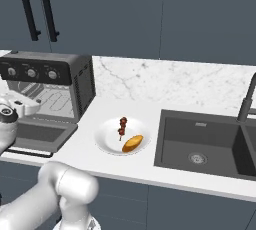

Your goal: Pick up the kebab skewer and baguette bread, and place them inside the toaster oven. Close the toaster oven door and start by setting the timer.

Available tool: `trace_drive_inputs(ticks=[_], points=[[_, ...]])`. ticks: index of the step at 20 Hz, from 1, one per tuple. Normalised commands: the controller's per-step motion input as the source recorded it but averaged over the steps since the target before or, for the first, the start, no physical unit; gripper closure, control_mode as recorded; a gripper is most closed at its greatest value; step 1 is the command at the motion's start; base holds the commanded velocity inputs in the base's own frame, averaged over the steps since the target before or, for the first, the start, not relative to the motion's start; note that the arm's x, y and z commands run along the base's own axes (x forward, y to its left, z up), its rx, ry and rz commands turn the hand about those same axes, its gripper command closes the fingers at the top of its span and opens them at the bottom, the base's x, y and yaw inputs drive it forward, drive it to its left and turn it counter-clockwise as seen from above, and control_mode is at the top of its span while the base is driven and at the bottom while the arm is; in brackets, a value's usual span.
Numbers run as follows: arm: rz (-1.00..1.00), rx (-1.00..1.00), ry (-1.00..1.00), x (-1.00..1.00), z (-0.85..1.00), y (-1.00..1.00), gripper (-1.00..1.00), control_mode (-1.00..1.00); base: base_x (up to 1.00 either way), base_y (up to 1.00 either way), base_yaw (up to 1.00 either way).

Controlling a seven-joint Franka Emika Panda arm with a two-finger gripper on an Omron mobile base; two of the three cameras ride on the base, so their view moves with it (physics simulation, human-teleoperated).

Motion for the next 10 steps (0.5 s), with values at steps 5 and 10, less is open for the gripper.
trace_drive_inputs(ticks=[5, 10], points=[[0.00, 0.00, 0.01, 0.37, -0.20, 0.05, -1.00, -1.00, 0.00, 0.00, 0.00], [0.00, 0.00, 0.03, 0.55, -0.14, 0.00, -1.00, -1.00, 0.00, 0.00, 0.00]])
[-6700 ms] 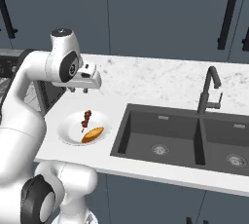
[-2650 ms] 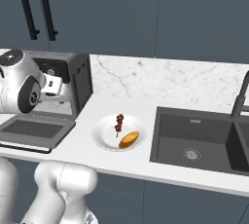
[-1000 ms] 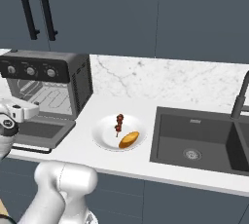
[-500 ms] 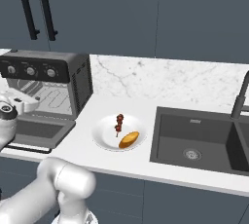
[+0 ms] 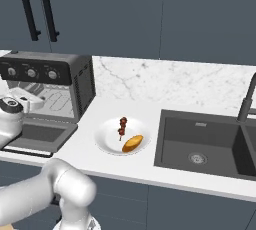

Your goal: Pick up the kebab skewer and baguette bread, and place them inside the toaster oven. Close the toaster oven door and start by setting the timer.

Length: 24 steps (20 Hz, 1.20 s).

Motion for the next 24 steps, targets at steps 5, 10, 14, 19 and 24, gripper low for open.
trace_drive_inputs(ticks=[5, 10, 14, 19, 24], points=[[0.00, 0.00, 0.01, 0.49, -0.17, 0.00, -1.00, -1.00, 0.00, 0.00, 0.00], [0.00, -0.04, 0.00, 0.29, -0.48, 0.01, -1.00, -1.00, 0.00, 0.00, 0.00], [0.00, -0.01, 0.00, 0.36, -0.26, 0.00, -1.00, -1.00, 0.00, 0.00, 0.00], [0.00, -0.01, 0.00, 0.34, -0.10, 0.00, -1.00, -1.00, 0.00, 0.00, 0.00], [0.00, -0.02, 0.00, 0.29, -0.17, 0.07, -1.00, -1.00, 0.00, 0.00, 0.00]])
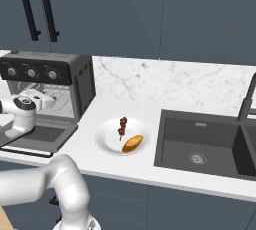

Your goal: Pick up the kebab skewer and baguette bread, and place them inside the toaster oven. Close the toaster oven door and start by setting the timer.

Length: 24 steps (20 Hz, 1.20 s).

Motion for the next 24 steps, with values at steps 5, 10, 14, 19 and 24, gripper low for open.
trace_drive_inputs(ticks=[5, 10, 14, 19, 24], points=[[0.00, -0.02, 0.00, 0.13, -0.12, 0.12, -1.00, -1.00, 0.00, 0.00, 0.00], [0.00, -0.04, 0.01, 0.00, -0.44, 0.02, -1.00, -1.00, 0.00, 0.00, 0.00], [0.00, -0.04, 0.05, 0.00, -0.61, 0.00, -1.00, -1.00, 0.00, 0.00, 0.00], [0.03, -0.02, 0.07, -0.24, -0.54, 0.00, -1.00, -1.00, 0.00, 0.00, 0.00], [0.05, 0.00, 0.09, -0.63, -0.62, 0.00, -1.00, -1.00, 0.00, 0.00, 0.00]])
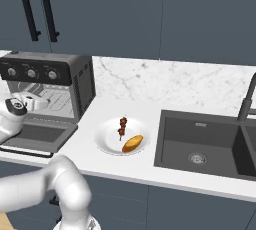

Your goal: Pick up the kebab skewer and baguette bread, and place them inside the toaster oven. Close the toaster oven door and start by setting the timer.

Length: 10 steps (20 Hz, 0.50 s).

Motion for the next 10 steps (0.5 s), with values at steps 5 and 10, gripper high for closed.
trace_drive_inputs(ticks=[5, 10], points=[[0.03, 0.00, 0.05, -0.74, -0.53, 0.00, -1.00, -1.00, 0.00, 0.00, 0.00], [0.01, 0.00, 0.09, -0.83, -0.47, 0.00, -1.00, -1.00, 0.00, 0.00, 0.00]])
